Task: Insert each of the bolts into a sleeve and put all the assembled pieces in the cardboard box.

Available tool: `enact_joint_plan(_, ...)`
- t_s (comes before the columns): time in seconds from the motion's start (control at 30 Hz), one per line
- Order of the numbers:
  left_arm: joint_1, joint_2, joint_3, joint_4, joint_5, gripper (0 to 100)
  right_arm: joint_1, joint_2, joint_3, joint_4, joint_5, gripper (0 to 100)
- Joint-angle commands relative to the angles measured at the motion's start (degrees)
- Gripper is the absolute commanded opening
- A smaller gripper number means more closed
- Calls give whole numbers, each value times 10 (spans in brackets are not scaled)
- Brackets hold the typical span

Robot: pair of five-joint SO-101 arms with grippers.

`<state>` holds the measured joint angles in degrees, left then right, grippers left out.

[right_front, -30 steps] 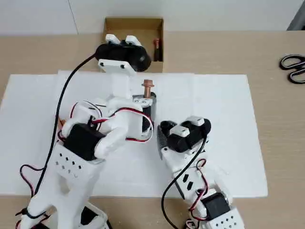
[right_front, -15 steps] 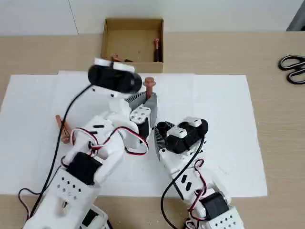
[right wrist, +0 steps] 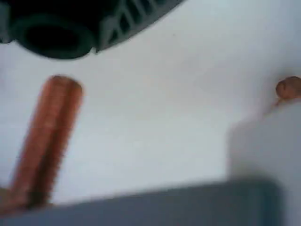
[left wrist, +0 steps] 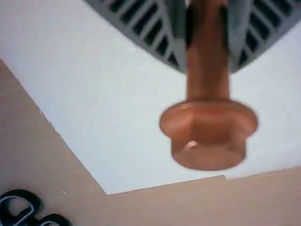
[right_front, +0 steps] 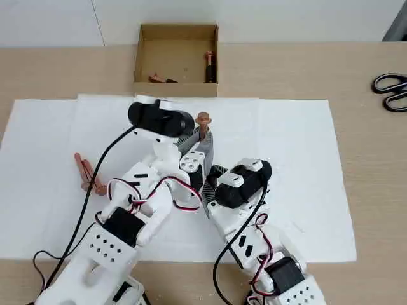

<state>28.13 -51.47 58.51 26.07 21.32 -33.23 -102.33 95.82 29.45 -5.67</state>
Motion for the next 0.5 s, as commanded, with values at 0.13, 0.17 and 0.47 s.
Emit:
enact_joint_plan(0.13, 2, -19, -2, -19, -4, 6, -3, -14, -2, -14, -5, 4)
enact_joint_plan(0.17, 2, -19, -2, -19, -3, 6, -3, -14, -2, -14, -9, 4)
enact_joint_plan(0.47, 3, -19, -1, -18, 41, 6, -3, -15, 0, -15, -40, 4)
